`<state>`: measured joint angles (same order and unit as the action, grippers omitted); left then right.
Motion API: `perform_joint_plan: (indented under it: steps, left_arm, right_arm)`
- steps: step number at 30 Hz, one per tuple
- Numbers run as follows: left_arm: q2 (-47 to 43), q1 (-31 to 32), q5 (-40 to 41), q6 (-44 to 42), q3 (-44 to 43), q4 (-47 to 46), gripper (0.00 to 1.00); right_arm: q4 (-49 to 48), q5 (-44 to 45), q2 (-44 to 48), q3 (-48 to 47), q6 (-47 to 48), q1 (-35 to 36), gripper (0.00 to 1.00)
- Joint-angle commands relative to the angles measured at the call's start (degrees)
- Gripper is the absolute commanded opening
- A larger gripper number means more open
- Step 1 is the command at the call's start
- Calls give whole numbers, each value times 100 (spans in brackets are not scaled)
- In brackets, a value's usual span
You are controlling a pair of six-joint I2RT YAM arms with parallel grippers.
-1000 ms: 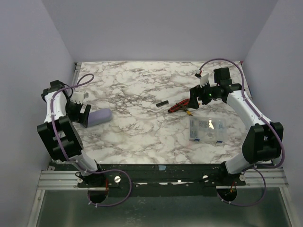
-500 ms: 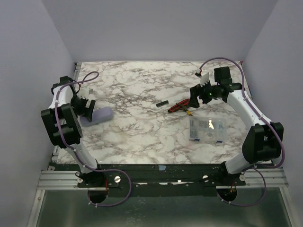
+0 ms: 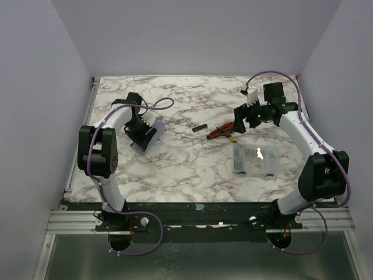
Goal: Open the umbrella
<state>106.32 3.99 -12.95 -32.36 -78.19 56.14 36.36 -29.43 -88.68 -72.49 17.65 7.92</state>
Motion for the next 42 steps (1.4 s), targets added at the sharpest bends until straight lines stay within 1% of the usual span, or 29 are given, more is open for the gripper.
perform_joint_plan:
  steps: [1, 2, 4, 6, 8, 11, 14, 16, 18, 20, 22, 24, 27, 29, 31, 33, 36, 37, 39, 40, 41, 42]
  left_arm:
    - [252, 759, -383, 157, -7, -49, 61]
    - [222, 897, -371, 219, -48, -95, 58]
    - [224, 1136, -360, 328, -186, -93, 55]
    - [330, 1394, -389, 485, -414, 112, 54]
    - [407, 1618, -631, 804, -607, 278, 54]
    - [436, 2024, -698, 1350, -637, 199, 54]
    - [532, 2264, -908, 1967, -602, 116, 54]
    - [549, 2329, -1012, 2318, -517, -16, 57]
    - [415, 2327, -1198, 2532, -387, -224, 63]
    - [43, 2281, -1551, 2545, -149, -533, 74]
    - [-506, 2181, -1733, 2472, 159, -934, 83]
    - [-1141, 1958, -1996, 2305, 490, -1282, 87]
    - [-2090, 1396, -2473, 1932, 1260, -1879, 88]
    - [-2687, 1140, -2709, 1373, 1821, -2106, 88]
    - [-3285, 1019, -2948, 518, 2339, -2149, 85]
    - [-3892, 1007, -3074, -609, 2823, -2129, 82]
    - [-4723, 1081, -3065, -1690, 3611, -2403, 77]
    - [-4875, 1168, -2944, -2039, 3798, -2418, 73]
    - [-4908, 1419, -2635, -2585, 3968, -2272, 61]
    - [-4837, 1573, -2433, -2714, 3985, -2216, 56]
    - [-4714, 1689, -2252, -2781, 3992, -2217, 52]
    - [-4585, 1789, -2128, -2799, 3969, -2229, 51]
  right_arm:
    - [66, 146, 171, 4, 64, 16, 100]
    - [64, 164, 189, 30, 64, 16, 100]
    - [51, 188, 239, 87, 55, 12, 100]
    - [47, 192, 255, 112, 47, 16, 100]
    - [55, 185, 264, 125, 55, 16, 100]
    - [56, 226, 264, 104, 42, 16, 100]
    - [56, 247, 274, 121, -13, 16, 100]
    - [85, 175, 279, 145, -38, 16, 99]
    - [129, 34, 277, 169, 12, 16, 99]
    - [195, -331, 294, 193, 254, 16, 97]
    - [114, -767, 317, 247, 480, 25, 97]
    - [-91, -1088, 293, 254, 756, 68, 97]
    - [-371, -1358, 118, 182, 1407, 286, 97]
    - [-579, -1394, -85, 65, 1909, 534, 97]
    - [-846, -1356, -395, -125, 2084, 800, 97]
    - [-1047, -1433, -832, -493, 1907, 1002, 96]
    - [-1119, -1465, -1538, -1212, 1258, 1296, 93]
    - [-1104, -1492, -1777, -1431, 1020, 1372, 93]
    - [-1096, -1435, -2194, -1789, 603, 1540, 91]
    - [-1096, -1340, -2388, -1908, 435, 1622, 91]
    - [-1085, -1273, -2520, -2016, 292, 1678, 90]
    - [-1055, -1224, -2653, -2060, 259, 1737, 90]
